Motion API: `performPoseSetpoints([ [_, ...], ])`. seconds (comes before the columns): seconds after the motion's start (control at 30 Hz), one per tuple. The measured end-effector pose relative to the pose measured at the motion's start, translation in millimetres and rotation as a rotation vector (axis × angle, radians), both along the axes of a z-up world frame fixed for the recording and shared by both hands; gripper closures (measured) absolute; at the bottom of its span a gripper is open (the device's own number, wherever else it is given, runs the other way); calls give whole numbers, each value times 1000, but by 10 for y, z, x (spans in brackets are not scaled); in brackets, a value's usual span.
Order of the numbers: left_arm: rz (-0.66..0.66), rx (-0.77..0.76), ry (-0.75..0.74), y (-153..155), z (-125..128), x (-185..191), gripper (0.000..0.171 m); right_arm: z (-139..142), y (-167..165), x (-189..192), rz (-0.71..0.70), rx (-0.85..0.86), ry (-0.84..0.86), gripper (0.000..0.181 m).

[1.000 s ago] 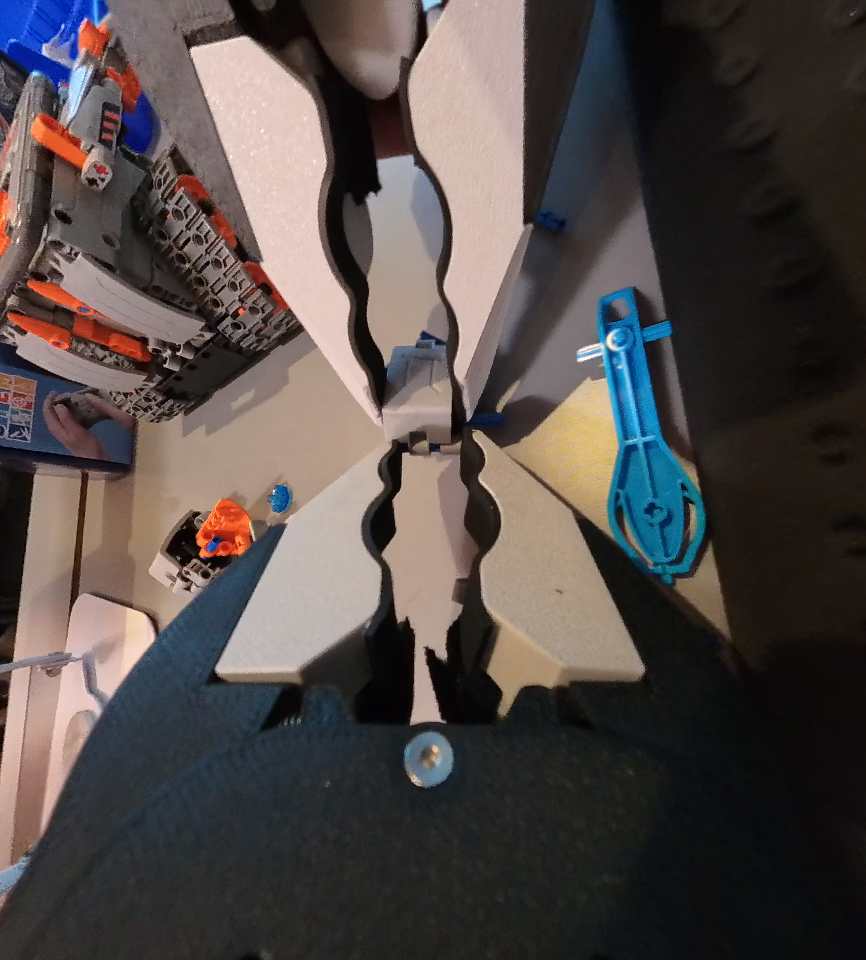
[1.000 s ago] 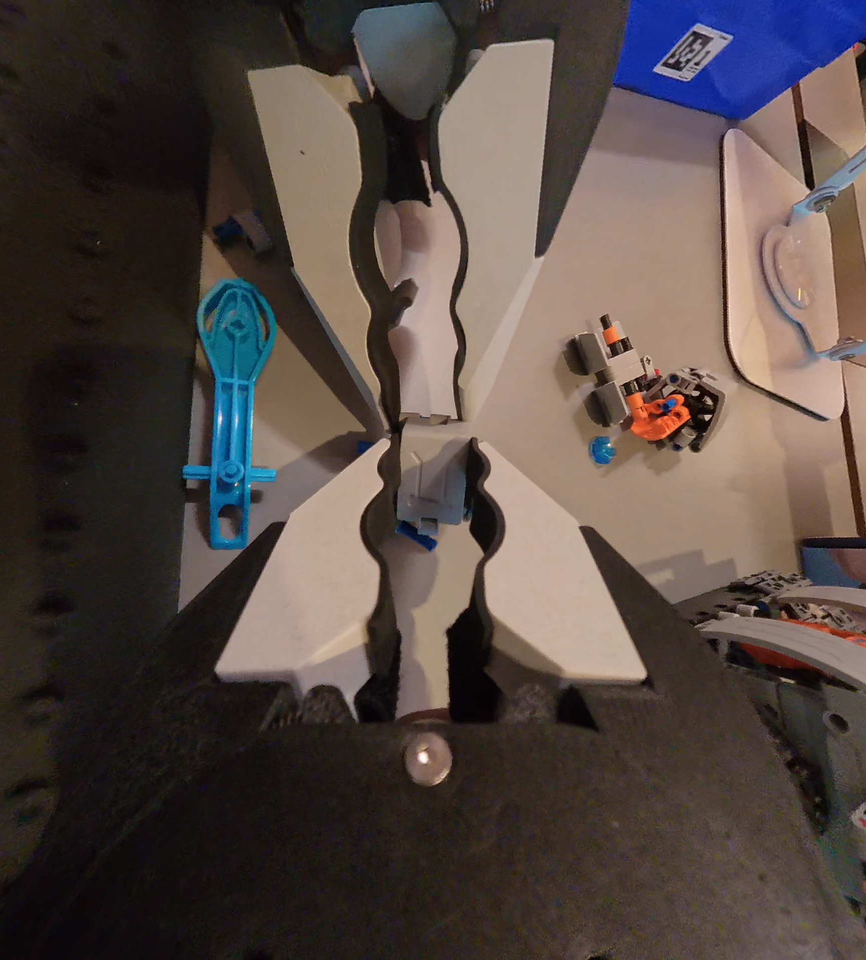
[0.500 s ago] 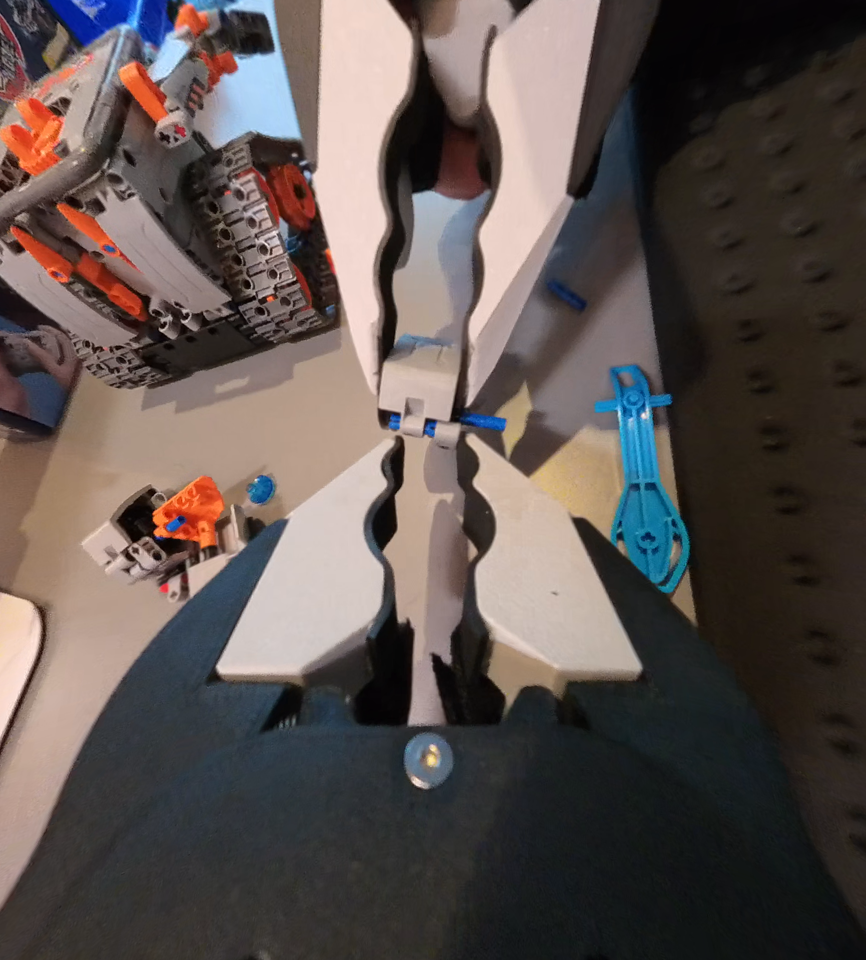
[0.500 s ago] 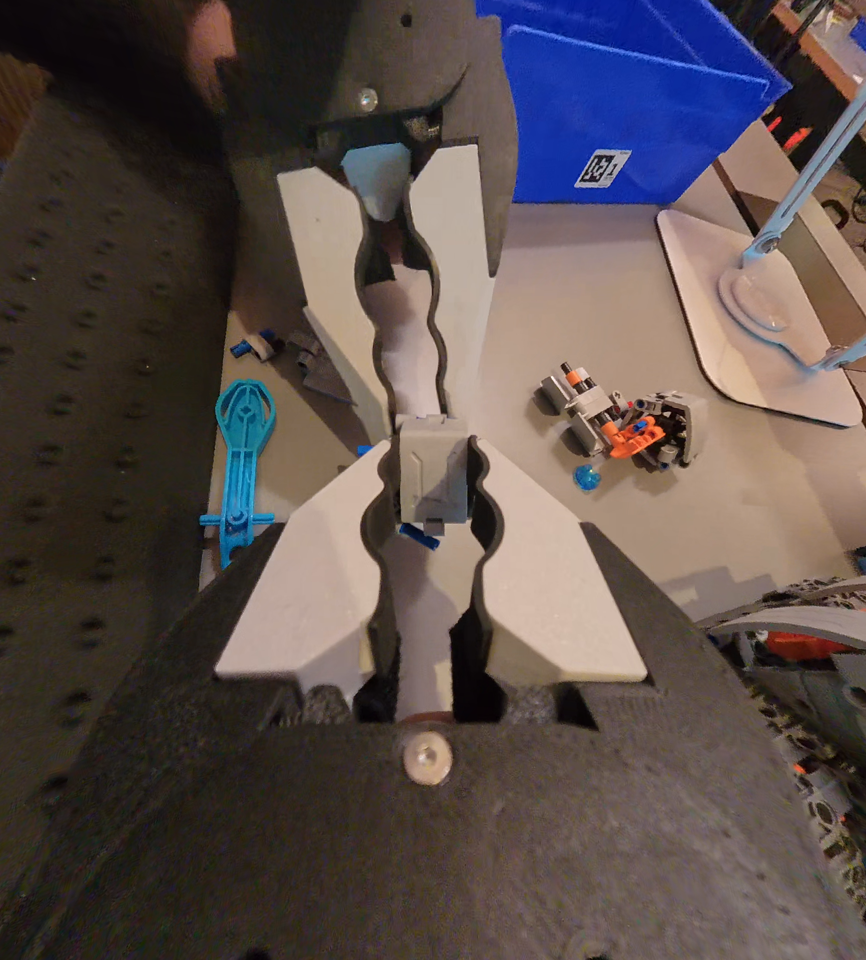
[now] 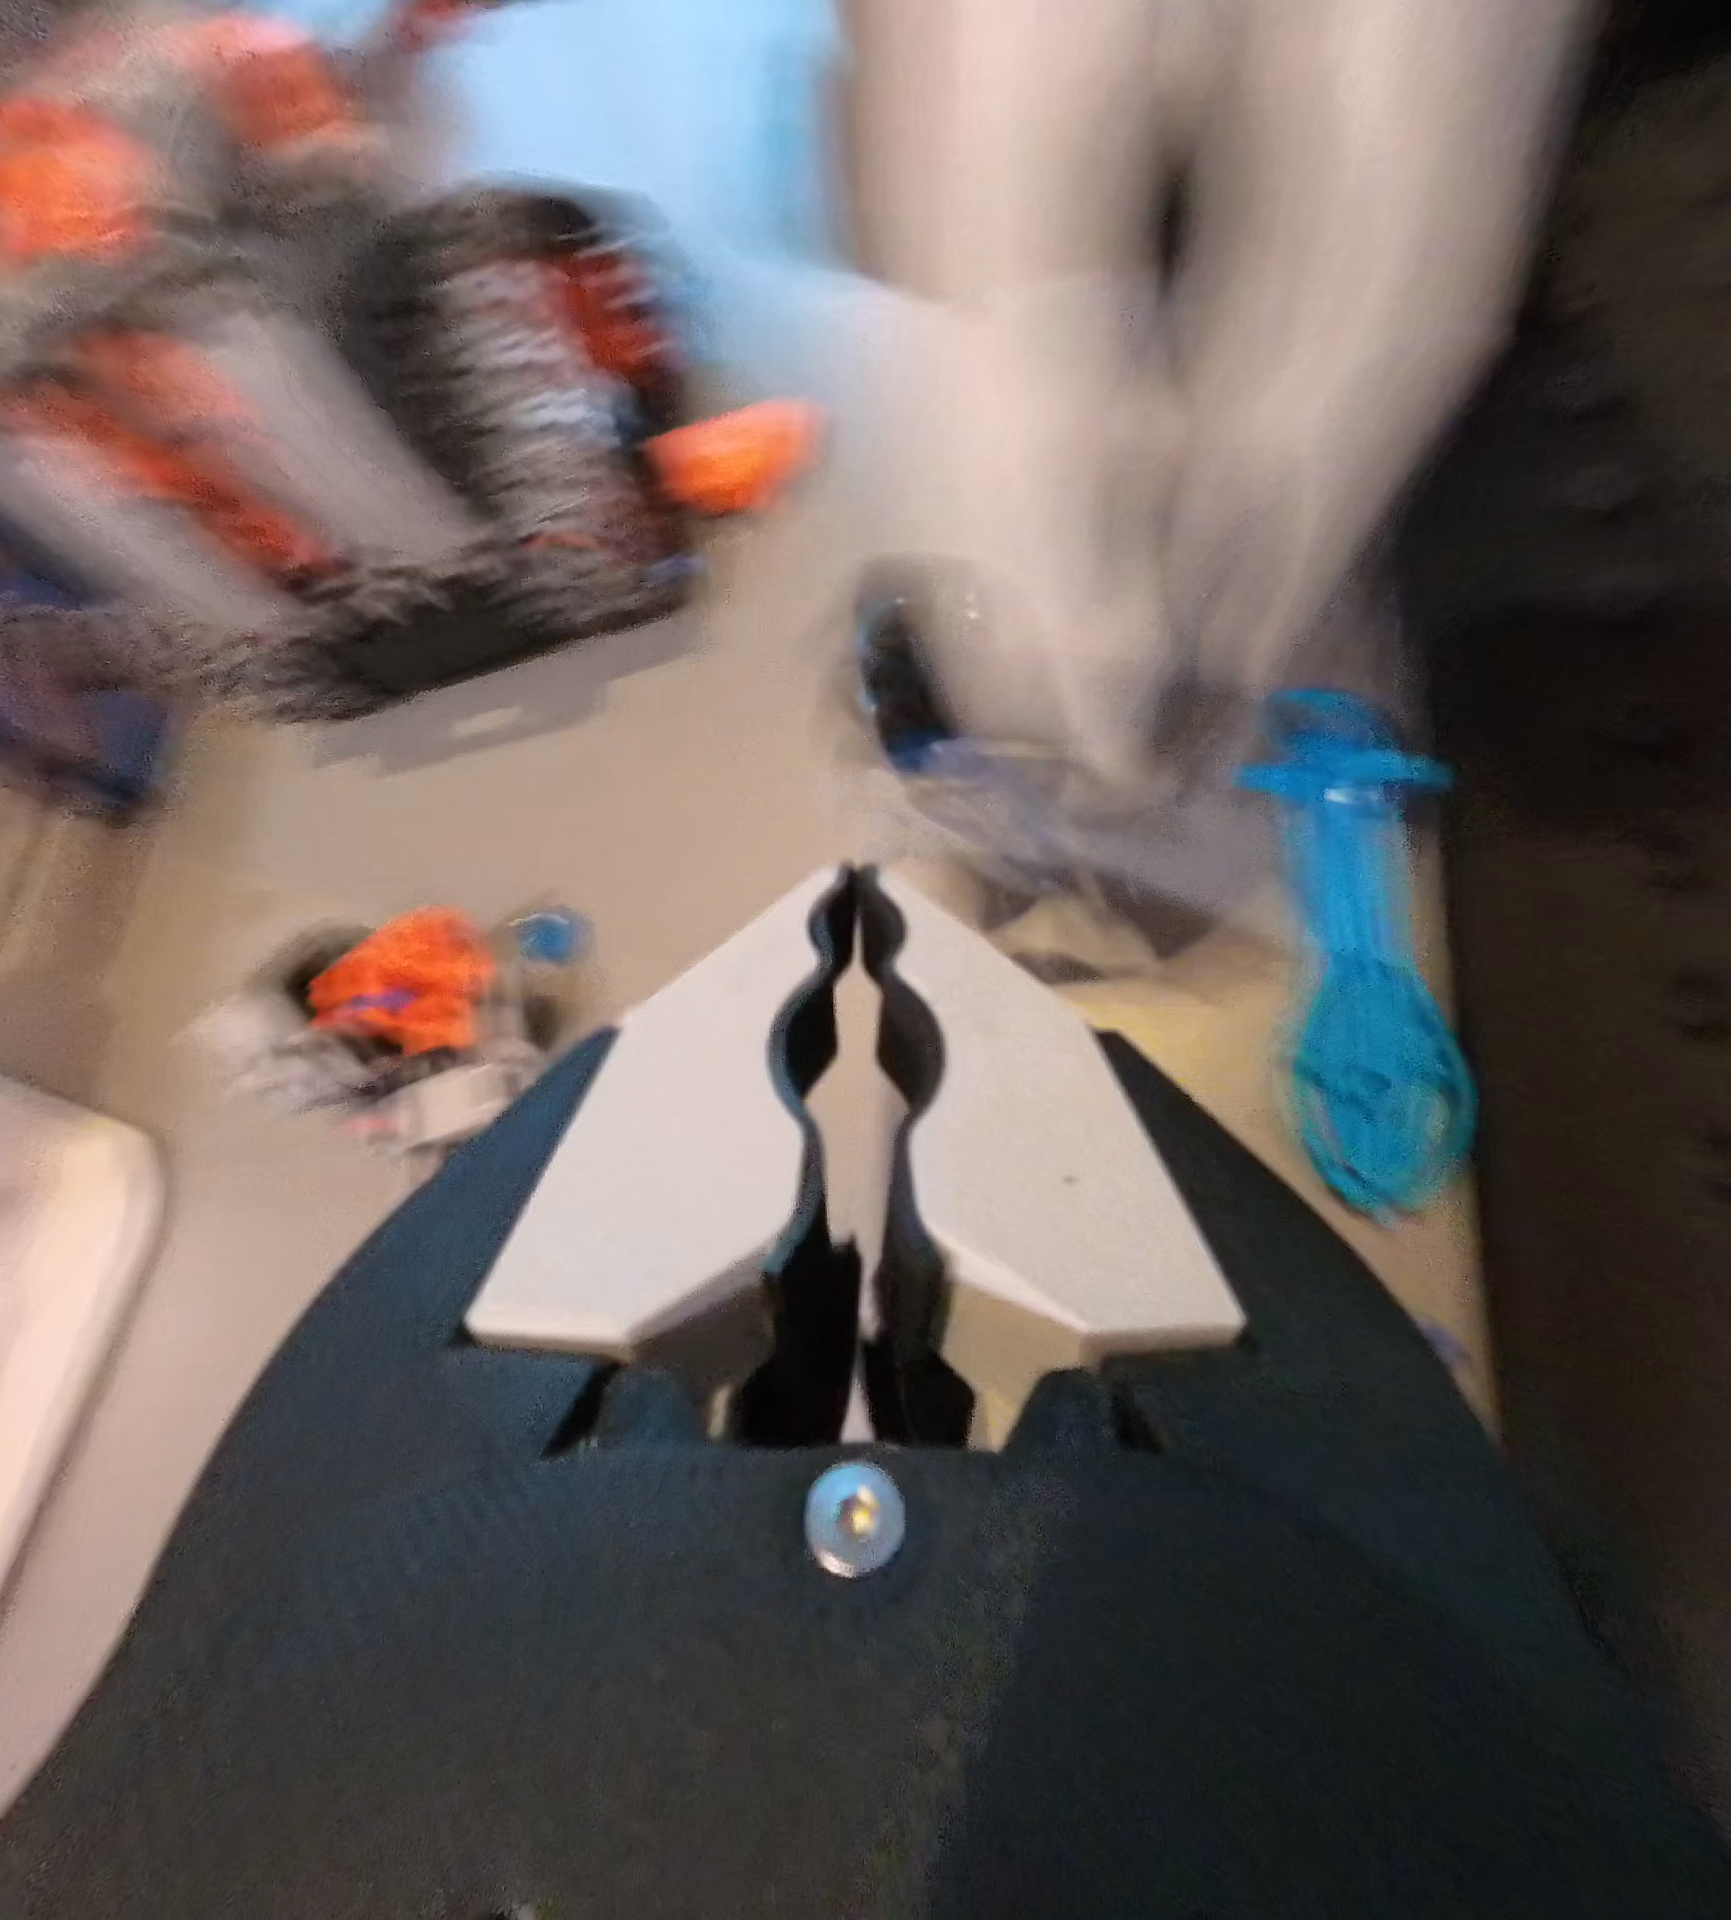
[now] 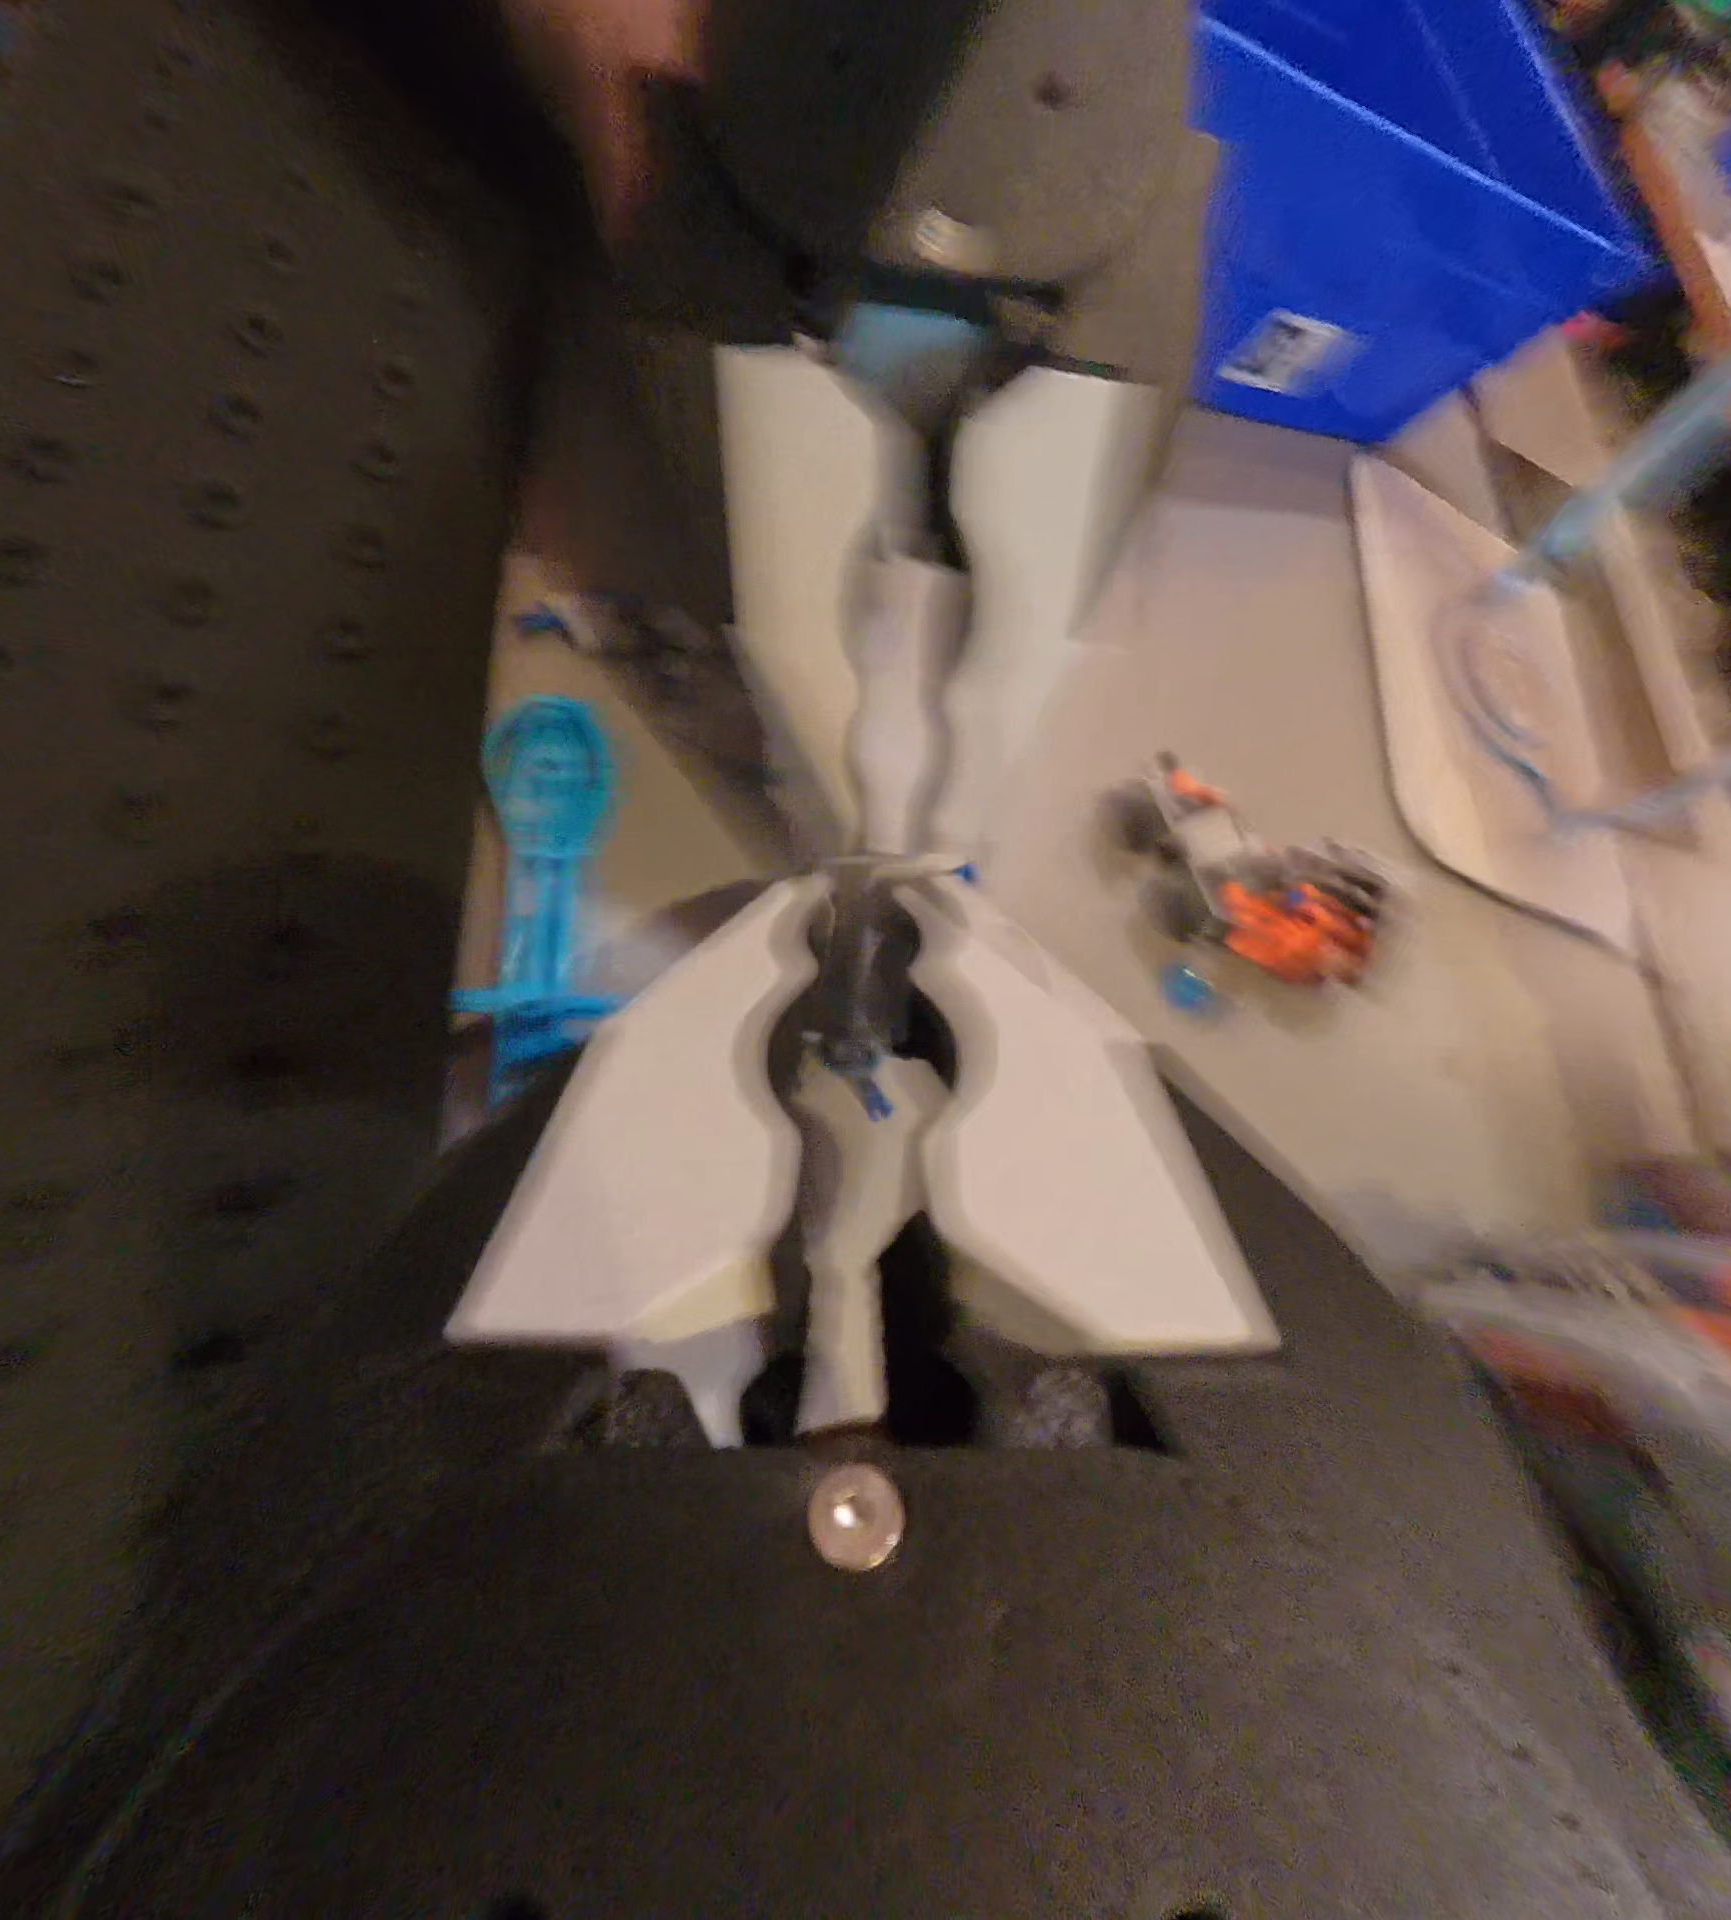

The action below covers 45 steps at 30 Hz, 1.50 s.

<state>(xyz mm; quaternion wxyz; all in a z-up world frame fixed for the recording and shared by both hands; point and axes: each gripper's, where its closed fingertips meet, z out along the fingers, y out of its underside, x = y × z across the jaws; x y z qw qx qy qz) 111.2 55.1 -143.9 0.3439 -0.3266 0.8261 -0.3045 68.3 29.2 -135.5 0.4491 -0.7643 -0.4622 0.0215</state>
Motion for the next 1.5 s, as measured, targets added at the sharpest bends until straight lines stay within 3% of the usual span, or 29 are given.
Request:
performPoseSetpoints([
  [0.03,44,-177,-114,49,367,72,171,-185,-113,-233,109,-61,-30,181],
  [0.07,55,-342,-163,124,647,79,171,-337,-82,-279,114,-67,-134,181],
  [0.1,73,-207,-174,189,606,56,171,-315,-33,-204,93,-67,-151,181],
  [0.13,37,-134,-118,93,401,3,171,-252,-7,-113,59,-76,-91,181],
  [0.2,4,-119,-16,-23,174,-48,171,-211,-34,-81,51,-65,-62,181],
  [0.27,8,-195,-31,38,271,-21,171,-202,-28,-101,49,-74,-47,181],
  [0.47,-85,-275,74,-40,179,-104,166,-151,-31,-12,26,-86,6,181],
  [0.57,-104,-223,98,-19,78,-106,149,-133,-74,-13,52,-120,71,181],
  [0.7,-139,-132,44,-9,91,-134,116,154,-115,11,83,-117,292,181],
  [0.83,-209,-80,-5,-170,136,-176,106,239,-154,-16,131,-153,411,181],
  [0.93,-217,-81,-8,-241,127,-171,109,353,-201,-86,192,-160,510,181],
  [1.07,-262,-112,-45,-350,203,-211,137,549,-261,-124,262,-149,638,181],
  [1.13,-258,-153,-59,-350,268,-204,142,591,-258,-108,268,-159,682,181],
  [1.3,-161,-248,-37,-204,339,-133,150,624,-119,22,173,-102,678,179],
  [1.43,-51,-250,-29,-23,344,-53,153,612,26,168,38,-10,580,168],
  [1.5,4,-207,-34,46,320,-21,154,595,54,176,5,9,543,173],
])
